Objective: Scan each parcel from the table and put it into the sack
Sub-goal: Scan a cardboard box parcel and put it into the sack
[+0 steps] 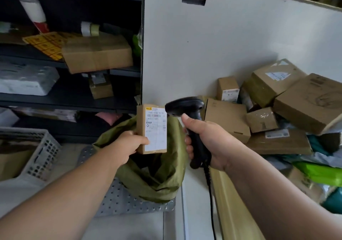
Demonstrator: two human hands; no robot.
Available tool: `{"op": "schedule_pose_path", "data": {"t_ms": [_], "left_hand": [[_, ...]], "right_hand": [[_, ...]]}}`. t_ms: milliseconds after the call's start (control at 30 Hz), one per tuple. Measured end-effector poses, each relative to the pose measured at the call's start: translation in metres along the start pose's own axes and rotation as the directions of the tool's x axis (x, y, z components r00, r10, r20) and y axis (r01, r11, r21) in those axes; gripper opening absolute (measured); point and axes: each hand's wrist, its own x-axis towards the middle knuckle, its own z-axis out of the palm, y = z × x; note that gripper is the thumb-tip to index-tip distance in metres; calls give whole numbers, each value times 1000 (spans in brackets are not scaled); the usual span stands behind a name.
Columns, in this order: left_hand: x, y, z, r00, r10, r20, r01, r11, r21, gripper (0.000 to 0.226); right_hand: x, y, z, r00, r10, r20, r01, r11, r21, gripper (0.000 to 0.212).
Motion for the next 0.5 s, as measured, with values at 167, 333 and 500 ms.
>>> {"op": "schedule_pose_path", "data": {"t_ms": [167,333,500], "left_hand": [[24,-11,-6,998,-60,-4,61,998,6,27],[39,-22,-7,995,-93,-31,94,995,28,30],[51,-33,-4,988,-127,-87,134,987,84,34]], "right_hand": [[22,4,2,998,53,16,-53,999,-15,37],[33,8,-1,997,72,14,-72,997,-13,35],[40,18,-8,995,96,-6,-96,995,7,36]]}}
